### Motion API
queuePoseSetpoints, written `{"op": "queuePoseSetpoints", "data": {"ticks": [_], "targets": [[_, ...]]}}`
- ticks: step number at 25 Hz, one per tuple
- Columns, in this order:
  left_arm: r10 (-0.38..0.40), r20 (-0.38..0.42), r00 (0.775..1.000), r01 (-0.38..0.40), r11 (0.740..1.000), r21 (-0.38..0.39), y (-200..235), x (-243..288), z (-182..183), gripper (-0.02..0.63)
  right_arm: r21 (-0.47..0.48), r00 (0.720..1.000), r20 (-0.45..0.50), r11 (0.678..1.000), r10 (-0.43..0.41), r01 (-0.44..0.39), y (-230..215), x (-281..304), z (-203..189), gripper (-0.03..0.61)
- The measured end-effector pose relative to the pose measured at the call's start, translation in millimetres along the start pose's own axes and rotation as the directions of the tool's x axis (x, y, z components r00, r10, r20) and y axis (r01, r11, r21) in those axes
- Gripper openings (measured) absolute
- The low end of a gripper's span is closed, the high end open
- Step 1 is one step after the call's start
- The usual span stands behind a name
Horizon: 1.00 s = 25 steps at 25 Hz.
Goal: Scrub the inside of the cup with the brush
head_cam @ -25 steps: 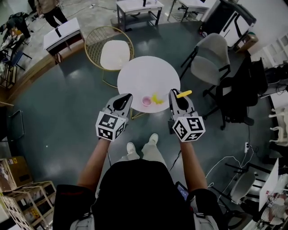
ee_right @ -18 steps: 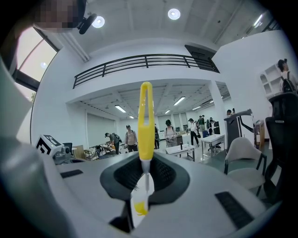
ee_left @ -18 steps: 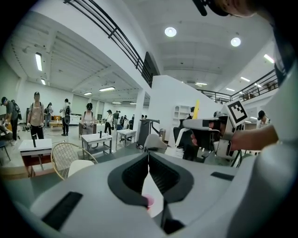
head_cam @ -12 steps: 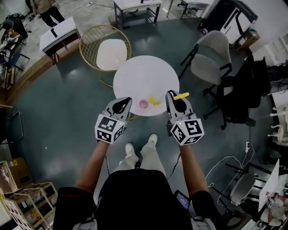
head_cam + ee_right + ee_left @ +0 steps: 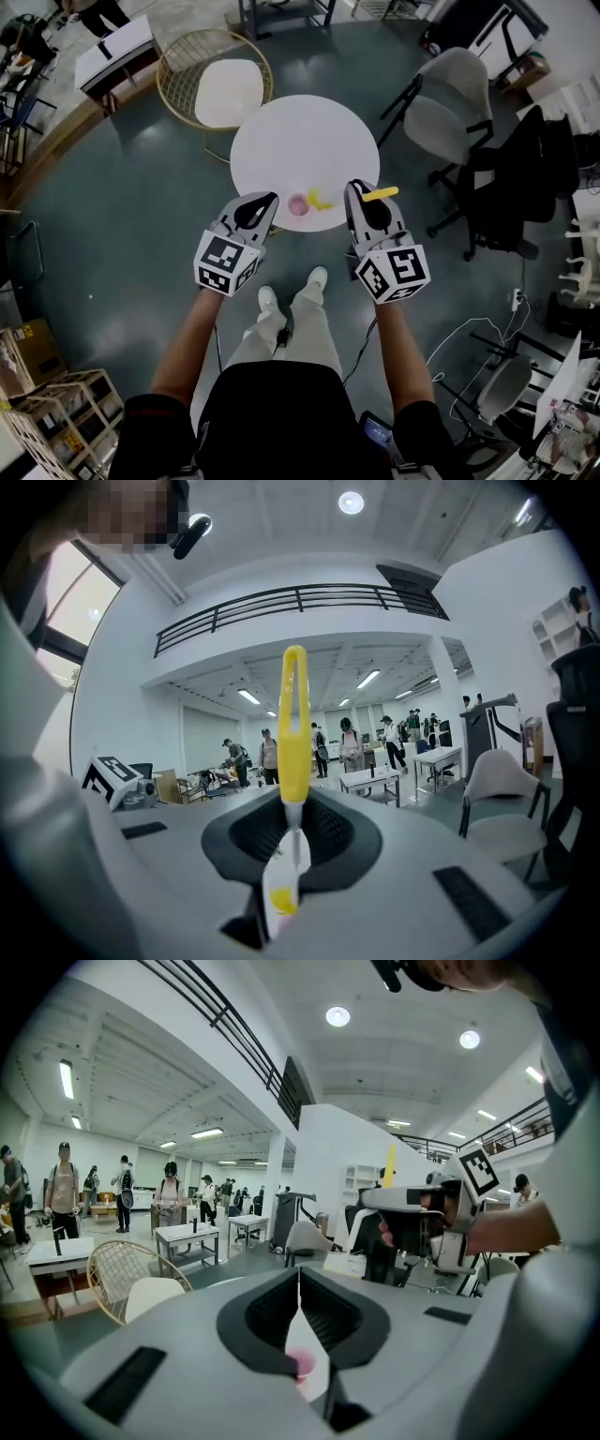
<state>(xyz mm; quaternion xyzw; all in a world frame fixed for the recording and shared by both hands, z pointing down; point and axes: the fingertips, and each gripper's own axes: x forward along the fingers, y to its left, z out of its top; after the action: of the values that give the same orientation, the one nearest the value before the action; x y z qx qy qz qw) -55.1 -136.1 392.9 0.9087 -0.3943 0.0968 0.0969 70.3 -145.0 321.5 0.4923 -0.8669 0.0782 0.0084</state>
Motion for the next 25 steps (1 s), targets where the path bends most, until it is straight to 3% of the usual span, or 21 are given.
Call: {"op": "queuePoseSetpoints", "data": {"ticks": [10,19,25], "targets": [[-0.034,-0.031,0.999,0.032,0.999,-0.038,-1.9,13.3,-39.7,0.015,-0.007,1.000,-0.005,1.000,0.007,-0.007,-2.9,7.9,-22.4,0.048],[-0.056,-0.031,0.998,0.056,0.998,-0.008,0.2,23.9,-56.3,0.017,-0.013,1.000,0.028,1.000,-0.006,0.006,-19.0,17.5,-22.2,0.048],[-0.067,-0.024,0.997,0.067,0.997,-0.027,0.9,34.3,-64.6,0.017,-0.011,1.000,0.025,1.000,0.004,-0.004,-24.6,23.7,-29.7,0.048]]}}
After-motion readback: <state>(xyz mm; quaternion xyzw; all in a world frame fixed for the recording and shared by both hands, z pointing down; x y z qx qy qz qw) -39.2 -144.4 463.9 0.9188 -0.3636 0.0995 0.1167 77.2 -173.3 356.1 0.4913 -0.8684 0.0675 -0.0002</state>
